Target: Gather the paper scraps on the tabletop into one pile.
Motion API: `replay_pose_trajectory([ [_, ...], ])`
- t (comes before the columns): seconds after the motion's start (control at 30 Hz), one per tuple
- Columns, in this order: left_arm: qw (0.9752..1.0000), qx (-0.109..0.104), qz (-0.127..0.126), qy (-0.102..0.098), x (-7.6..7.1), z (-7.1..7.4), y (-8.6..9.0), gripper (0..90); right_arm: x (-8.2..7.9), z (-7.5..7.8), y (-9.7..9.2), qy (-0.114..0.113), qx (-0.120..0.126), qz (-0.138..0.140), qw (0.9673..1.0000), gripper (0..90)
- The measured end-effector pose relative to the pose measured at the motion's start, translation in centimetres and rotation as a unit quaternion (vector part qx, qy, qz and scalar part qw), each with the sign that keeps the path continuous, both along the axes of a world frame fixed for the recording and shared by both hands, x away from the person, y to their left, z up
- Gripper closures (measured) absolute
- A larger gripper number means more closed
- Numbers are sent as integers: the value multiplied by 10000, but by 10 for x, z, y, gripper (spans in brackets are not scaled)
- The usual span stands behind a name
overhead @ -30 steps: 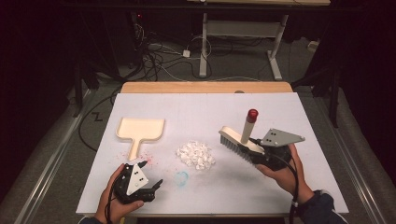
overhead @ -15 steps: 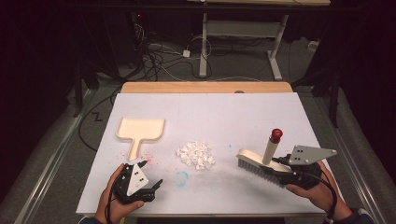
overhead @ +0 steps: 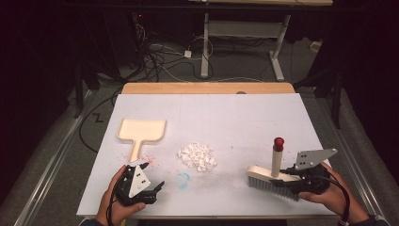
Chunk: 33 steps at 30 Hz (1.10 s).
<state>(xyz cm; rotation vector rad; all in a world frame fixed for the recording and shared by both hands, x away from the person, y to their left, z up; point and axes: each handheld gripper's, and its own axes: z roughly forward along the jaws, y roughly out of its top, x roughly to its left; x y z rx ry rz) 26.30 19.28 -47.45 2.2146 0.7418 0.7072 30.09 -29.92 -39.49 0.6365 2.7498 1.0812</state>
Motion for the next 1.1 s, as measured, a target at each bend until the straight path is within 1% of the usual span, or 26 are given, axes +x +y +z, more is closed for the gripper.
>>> replay_pose_trajectory([
  [0.07,10000,3,-14,11,0,0,-1,190,8,-3,0,27,-56,26,10000,679],
  [0.13,10000,6,-19,25,1,0,-1,190,17,-5,-1,142,-170,-32,9997,678],
  [0.2,10000,28,-17,40,1,-1,-3,190,30,-6,-2,128,-255,-6,9996,672],
  [0.27,10000,63,-30,47,1,-1,-4,190,42,-5,-2,166,-441,-76,9989,627],
  [0.3,10000,77,-42,45,1,-1,-4,190,48,-5,-2,110,-602,-77,9981,608],
  [0.33,9999,83,-53,47,1,-1,-5,190,54,-6,0,77,-726,-143,9972,592],
  [0.37,9999,82,-58,54,1,-1,-5,190,60,-7,1,128,-811,-180,9965,583],
  [0.43,10000,59,-48,64,1,-2,-5,190,71,-9,3,180,-911,-188,9955,568],
  [0.53,9999,59,-50,81,2,-2,-4,190,82,-10,8,185,-1043,-74,9943,549],
  [0.57,9999,61,-53,82,2,-2,-4,190,84,-10,10,143,-1128,-49,9935,535],
  [0.6,9999,56,-58,84,1,-3,-4,190,87,-9,13,48,-1228,-27,9924,520],
  [0.7,9999,63,-71,82,1,-3,-5,190,92,-7,19,-125,-1478,-114,9889,490],
  [0.73,9999,61,-71,82,1,-3,-5,190,93,-6,21,-181,-1526,-175,9880,480],
  [0.77,9999,62,-62,79,1,-3,-5,190,95,-6,22,-275,-1627,-224,9860,468],
  [0.83,9999,39,-58,77,1,-2,-4,190,96,-6,23,-447,-1767,-529,9818,450],
  [0.87,9999,41,-54,76,1,-2,-4,190,97,-5,21,-547,-1777,-640,9805,442],
  [0.9,9999,42,-55,74,1,-2,-4,189,97,-2,17,-619,-1618,-810,9815,409],
  [0.93,10000,38,-57,69,1,-2,-4,189,98,0,13,-662,-1500,-906,9823,407],
  [0.97,10000,30,-53,65,1,-2,-4,189,99,2,9,-716,-1384,-1073,9819,396],
  [1.0,10000,33,-47,56,1,-2,-4,189,97,4,6,-827,-1308,-1268,9798,379],
  [1.03,10000,40,-52,50,1,-1,-4,189,96,6,4,-951,-1192,-1401,9783,379],
  [1.07,10000,29,-49,47,1,-1,-4,189,92,9,2,-1049,-1033,-1492,9778,378],
  [1.1,10000,18,-42,44,2,-1,-5,189,88,11,0,-1180,-830,-1519,9778,373],
])
